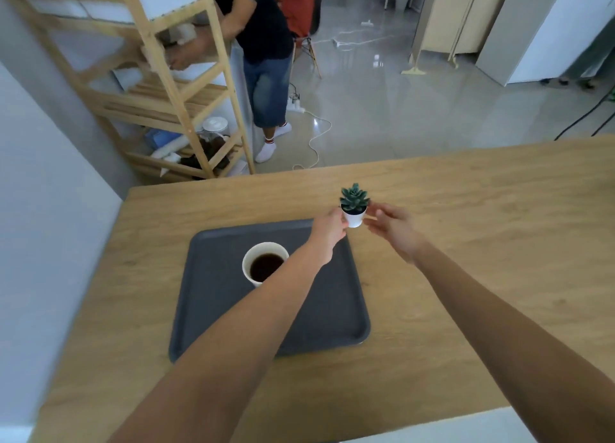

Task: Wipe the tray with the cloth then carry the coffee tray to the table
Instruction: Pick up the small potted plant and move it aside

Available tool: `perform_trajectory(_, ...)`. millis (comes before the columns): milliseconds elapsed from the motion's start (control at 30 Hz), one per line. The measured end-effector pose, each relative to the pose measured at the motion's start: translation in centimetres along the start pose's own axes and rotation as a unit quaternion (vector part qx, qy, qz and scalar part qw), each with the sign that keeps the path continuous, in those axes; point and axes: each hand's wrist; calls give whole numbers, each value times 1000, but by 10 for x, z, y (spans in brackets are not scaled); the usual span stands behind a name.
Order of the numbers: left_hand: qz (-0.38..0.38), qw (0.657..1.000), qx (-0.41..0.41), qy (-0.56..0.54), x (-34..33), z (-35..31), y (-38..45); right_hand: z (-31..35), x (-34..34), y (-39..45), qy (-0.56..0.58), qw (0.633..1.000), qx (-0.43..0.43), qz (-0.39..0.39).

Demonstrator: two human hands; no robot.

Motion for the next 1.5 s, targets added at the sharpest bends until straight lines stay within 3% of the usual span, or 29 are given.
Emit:
perform_trajectory(167, -62, 997, -54, 8, 75, -37, 16, 46, -75, 23, -27, 997, 34, 64)
perform_trajectory(500, -200, 978, -52, 9, 283, -53, 33, 77, -298, 77, -83, 980, 3, 179)
perform_trajectory(800, -274, 961, -21, 5, 410, -27, 70, 65, -436, 143, -180, 964, -30, 193)
perform_trajectory(1200, -297, 954, -32, 12, 446, -18, 108, 69, -485, 172, -257, 949, -2, 182)
perform_trajectory(1300, -303, 952, -29, 30, 434, -25, 98, 76, -471, 165, -299, 937, -17, 180)
perform_trajectory(1500, -299, 942, -79, 130, 399, -40, 48, 109, -393, 124, -284, 948, 14, 142)
Point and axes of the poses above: each hand's wrist, its own y-axis towards the middle knuckle, its own x-axis out of the back of the hand, z = x × y, and after that the axes turned 15 degrees about -x, right-handed
